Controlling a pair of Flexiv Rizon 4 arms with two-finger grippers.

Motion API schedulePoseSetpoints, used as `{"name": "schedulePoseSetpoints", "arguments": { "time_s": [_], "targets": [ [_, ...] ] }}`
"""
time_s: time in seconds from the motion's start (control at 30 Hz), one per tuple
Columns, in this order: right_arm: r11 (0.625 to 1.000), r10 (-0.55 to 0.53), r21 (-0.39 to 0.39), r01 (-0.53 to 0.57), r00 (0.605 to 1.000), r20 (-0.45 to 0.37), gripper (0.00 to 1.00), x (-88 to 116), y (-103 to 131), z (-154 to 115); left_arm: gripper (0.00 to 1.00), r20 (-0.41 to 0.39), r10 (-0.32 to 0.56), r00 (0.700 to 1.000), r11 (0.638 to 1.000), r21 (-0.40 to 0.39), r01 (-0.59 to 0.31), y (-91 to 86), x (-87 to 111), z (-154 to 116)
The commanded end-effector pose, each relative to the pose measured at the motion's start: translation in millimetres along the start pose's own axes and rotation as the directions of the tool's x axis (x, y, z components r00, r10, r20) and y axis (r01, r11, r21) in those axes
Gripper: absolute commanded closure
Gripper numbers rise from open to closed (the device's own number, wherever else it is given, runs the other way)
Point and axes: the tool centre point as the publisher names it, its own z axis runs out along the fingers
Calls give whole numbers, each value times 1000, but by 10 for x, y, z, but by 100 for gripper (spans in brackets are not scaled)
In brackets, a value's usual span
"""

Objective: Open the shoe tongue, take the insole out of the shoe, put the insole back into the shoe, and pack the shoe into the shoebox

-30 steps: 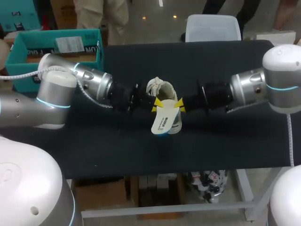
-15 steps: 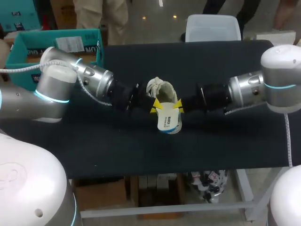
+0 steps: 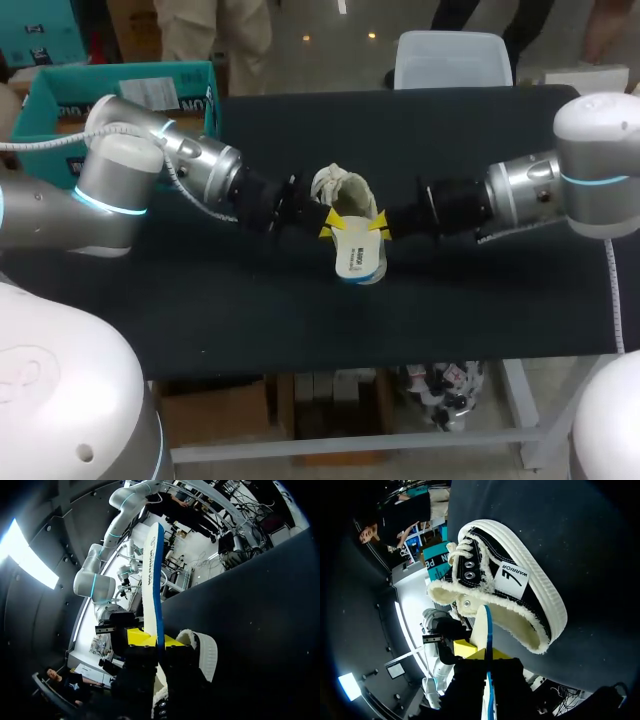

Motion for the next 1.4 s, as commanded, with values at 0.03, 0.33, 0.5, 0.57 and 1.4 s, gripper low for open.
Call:
{"name": "schedulePoseSetpoints", "arguments": {
  "time_s": [0.03,0.33,0.5,0.57,1.4],
  "targets": [
    [1000,5,7,-5,1000,21,100,-1,105,69,100,-1,9,1000,1000,9,-9,10,1,20],
    [1000,11,-6,-11,999,52,100,15,233,118,100,-12,25,1000,999,38,-25,192,21,18],
    [1000,-3,-22,4,999,49,100,64,215,70,100,-20,16,1000,998,60,-15,311,30,72],
    [999,-4,-32,6,999,51,100,74,197,51,100,-24,17,1000,998,69,-15,324,14,108],
    [999,30,41,-33,997,74,100,-11,529,252,100,-27,-15,1000,999,48,16,571,137,112]
  ]
}}
